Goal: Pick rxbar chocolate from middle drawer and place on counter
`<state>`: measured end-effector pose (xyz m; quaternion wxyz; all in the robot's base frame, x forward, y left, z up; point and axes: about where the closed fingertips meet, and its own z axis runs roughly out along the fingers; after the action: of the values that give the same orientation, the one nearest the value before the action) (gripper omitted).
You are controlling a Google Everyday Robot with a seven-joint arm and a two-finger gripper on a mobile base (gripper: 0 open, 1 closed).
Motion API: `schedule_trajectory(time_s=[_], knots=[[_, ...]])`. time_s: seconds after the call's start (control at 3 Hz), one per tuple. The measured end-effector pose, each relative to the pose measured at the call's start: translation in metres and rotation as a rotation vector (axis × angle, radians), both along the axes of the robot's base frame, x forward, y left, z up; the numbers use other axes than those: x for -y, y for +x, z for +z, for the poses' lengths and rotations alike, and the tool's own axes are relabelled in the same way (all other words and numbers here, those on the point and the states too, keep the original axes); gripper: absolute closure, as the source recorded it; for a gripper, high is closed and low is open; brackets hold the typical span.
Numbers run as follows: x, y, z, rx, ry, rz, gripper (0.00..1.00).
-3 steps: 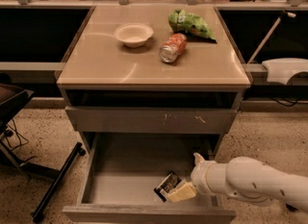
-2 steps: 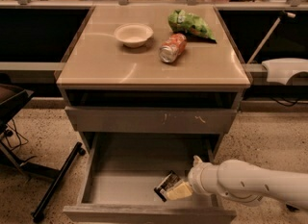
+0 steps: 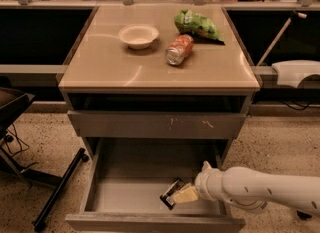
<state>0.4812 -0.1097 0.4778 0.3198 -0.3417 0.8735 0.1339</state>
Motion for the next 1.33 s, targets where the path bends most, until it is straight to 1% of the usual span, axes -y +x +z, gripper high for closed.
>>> schedule_trajectory(time_s=[0.33,0.67,1.0,1.33], knots=[[-0.001,-0.006,-0.026,-0.035,-0.015,-0.010,0.00],[-0.020,-0.018,-0.082,-0.106,-0.069,0.009,0.00],[-0.021,-0.018,-0.082,-0.106,-0.068,0.010,0.00],[-0.037,-0.025,-0.075,-0.111,-0.028,0.054,0.00]])
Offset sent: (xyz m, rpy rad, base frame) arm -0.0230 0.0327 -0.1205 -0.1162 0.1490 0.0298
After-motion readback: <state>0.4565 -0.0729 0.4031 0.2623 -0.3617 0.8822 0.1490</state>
